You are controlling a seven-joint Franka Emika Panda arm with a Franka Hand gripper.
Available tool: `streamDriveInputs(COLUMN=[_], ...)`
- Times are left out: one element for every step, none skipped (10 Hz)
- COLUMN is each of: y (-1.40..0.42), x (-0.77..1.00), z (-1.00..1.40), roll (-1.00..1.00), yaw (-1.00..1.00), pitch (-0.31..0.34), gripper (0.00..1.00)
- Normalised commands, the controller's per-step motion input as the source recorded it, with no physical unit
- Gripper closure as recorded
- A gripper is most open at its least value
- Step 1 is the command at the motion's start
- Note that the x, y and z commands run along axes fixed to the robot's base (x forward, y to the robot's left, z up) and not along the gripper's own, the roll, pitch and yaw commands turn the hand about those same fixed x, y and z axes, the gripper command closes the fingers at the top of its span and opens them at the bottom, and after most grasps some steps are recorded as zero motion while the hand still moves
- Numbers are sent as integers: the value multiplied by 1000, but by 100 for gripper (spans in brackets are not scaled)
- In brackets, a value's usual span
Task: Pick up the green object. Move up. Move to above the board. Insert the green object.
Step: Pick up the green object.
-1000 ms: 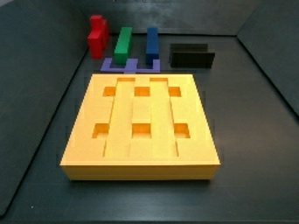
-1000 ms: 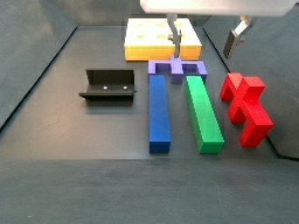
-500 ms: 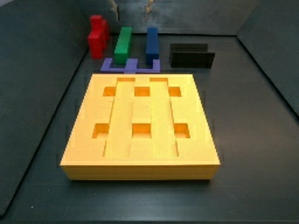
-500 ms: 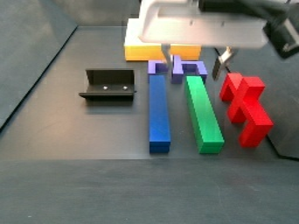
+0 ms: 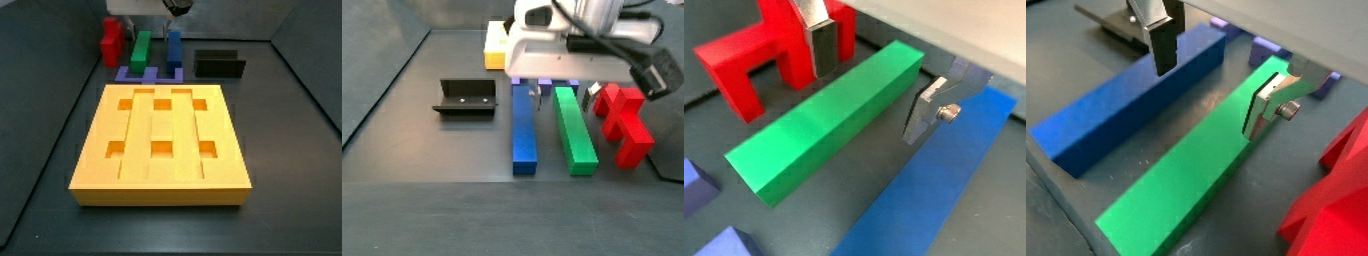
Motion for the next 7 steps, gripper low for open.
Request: streamDriveInputs(y=[0, 0, 51, 83, 63, 94, 120], x=[-260, -283, -151, 0, 86, 14, 0], z=[-283, -177, -237, -354, -360, -277, -180], roll=[0, 0, 0, -13, -13, 0, 0], yaw=[-3, -29, 0, 0, 0, 0, 0], pitch=[-41, -41, -40, -11, 0, 0, 0], gripper=[0, 0, 0, 0, 0, 0, 0])
